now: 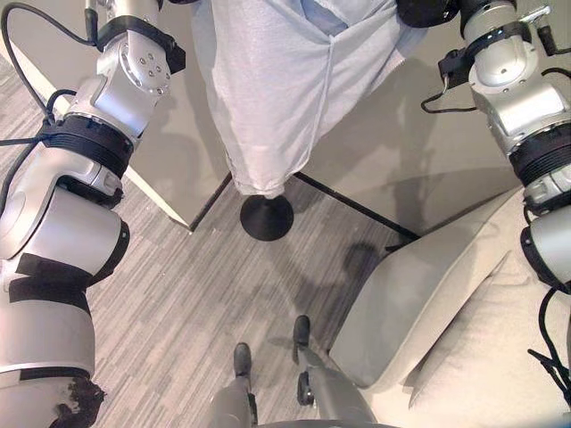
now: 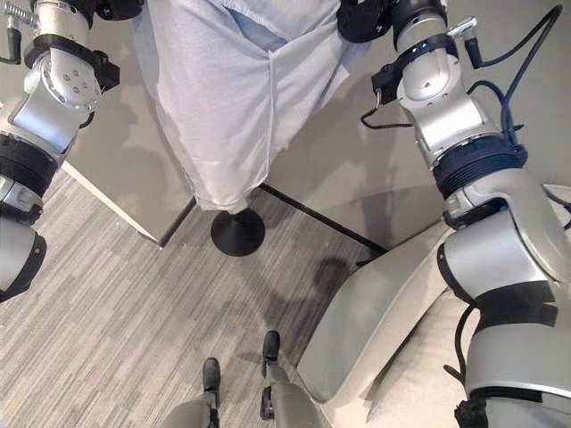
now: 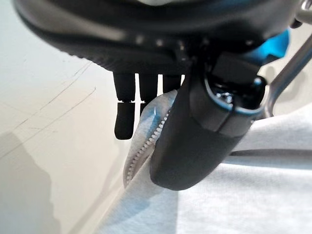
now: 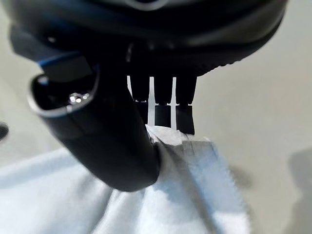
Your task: Hang the clothes on the sofa on the clothes rack.
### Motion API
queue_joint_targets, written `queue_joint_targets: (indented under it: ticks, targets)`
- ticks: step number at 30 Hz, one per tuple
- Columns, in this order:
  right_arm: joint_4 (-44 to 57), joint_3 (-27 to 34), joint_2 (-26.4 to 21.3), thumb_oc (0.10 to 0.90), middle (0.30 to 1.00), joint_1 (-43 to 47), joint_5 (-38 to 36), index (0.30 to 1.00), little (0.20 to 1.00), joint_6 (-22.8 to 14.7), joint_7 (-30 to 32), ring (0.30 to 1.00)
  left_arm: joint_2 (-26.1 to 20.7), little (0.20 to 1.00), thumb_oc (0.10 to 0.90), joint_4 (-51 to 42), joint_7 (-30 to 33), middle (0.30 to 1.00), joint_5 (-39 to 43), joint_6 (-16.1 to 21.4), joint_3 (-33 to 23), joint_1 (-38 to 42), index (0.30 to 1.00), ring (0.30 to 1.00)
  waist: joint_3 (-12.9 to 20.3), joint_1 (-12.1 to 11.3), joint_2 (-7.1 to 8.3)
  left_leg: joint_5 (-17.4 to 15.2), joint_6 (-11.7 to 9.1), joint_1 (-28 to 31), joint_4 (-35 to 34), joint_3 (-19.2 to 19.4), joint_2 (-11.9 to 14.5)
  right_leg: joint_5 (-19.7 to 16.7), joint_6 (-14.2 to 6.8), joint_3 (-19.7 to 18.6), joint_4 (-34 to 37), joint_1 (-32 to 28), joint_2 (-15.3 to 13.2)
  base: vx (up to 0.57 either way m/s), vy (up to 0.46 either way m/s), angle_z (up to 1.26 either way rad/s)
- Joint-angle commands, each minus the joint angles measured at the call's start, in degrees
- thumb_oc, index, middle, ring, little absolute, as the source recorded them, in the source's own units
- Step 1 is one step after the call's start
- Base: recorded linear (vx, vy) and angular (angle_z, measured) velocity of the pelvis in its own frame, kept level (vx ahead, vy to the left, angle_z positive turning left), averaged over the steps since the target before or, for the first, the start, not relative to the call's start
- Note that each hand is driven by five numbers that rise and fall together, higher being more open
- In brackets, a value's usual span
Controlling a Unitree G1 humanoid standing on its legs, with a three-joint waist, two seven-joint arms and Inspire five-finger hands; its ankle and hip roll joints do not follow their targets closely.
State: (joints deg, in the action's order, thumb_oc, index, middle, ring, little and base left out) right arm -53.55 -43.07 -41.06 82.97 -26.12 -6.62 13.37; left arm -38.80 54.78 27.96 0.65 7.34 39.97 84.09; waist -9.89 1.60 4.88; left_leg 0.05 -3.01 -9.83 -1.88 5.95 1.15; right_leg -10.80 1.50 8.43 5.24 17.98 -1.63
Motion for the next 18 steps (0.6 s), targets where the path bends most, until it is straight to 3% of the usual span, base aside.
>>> queue_joint_targets:
  ticks: [1,8,13,18]
  targets:
    - [-4.3,5.2,-4.3,0.400,0.300,4.6,-2.5,0.300,0.300,-2.3,4.0,0.300,-4.7,0.300,0.400,4.1,2.7,0.300,2.6,-1.3,-1.7,2.0,0.300,0.300,-0.4,-1.9,0.44,1.9,-4.4,0.5,-3.1,0.0,3.4,7.2,-11.6,-0.3,-0.2,-8.4,-5.5,0.00,0.000,0.00]
    - [-3.7,9.9,-1.5,0.400,0.300,-2.1,-3.4,0.300,0.300,-2.2,3.5,0.300,-3.8,0.300,0.400,2.4,2.7,0.300,4.0,-1.0,-4.7,-2.1,0.300,0.300,-1.1,-2.0,0.01,1.7,-4.1,0.5,-3.1,-0.1,3.0,7.3,-11.5,-0.5,-0.2,-8.4,-5.7,0.00,0.000,0.00]
    - [2.4,11.4,-1.9,0.400,0.300,-6.6,-3.7,0.300,0.300,-2.2,2.1,0.300,-5.3,0.300,0.400,-1.9,2.6,0.300,4.5,-1.0,-7.4,-5.5,0.300,0.300,-1.1,-1.8,-0.09,0.9,-3.8,2.0,-3.1,0.2,3.0,7.9,-11.4,-0.7,-0.2,-9.6,-5.8,0.01,-0.004,-0.01]
    - [5.9,13.7,-0.2,0.400,0.300,-10.9,-5.6,0.300,0.300,-2.6,1.1,0.300,-3.7,0.300,0.400,-5.0,2.6,0.300,6.0,-0.8,-10.3,-9.3,0.300,0.300,-0.9,-1.7,-0.02,0.7,-3.8,3.0,-3.1,0.3,3.3,8.2,-11.1,-0.6,-0.2,-10.5,-5.6,0.01,-0.017,-0.04]
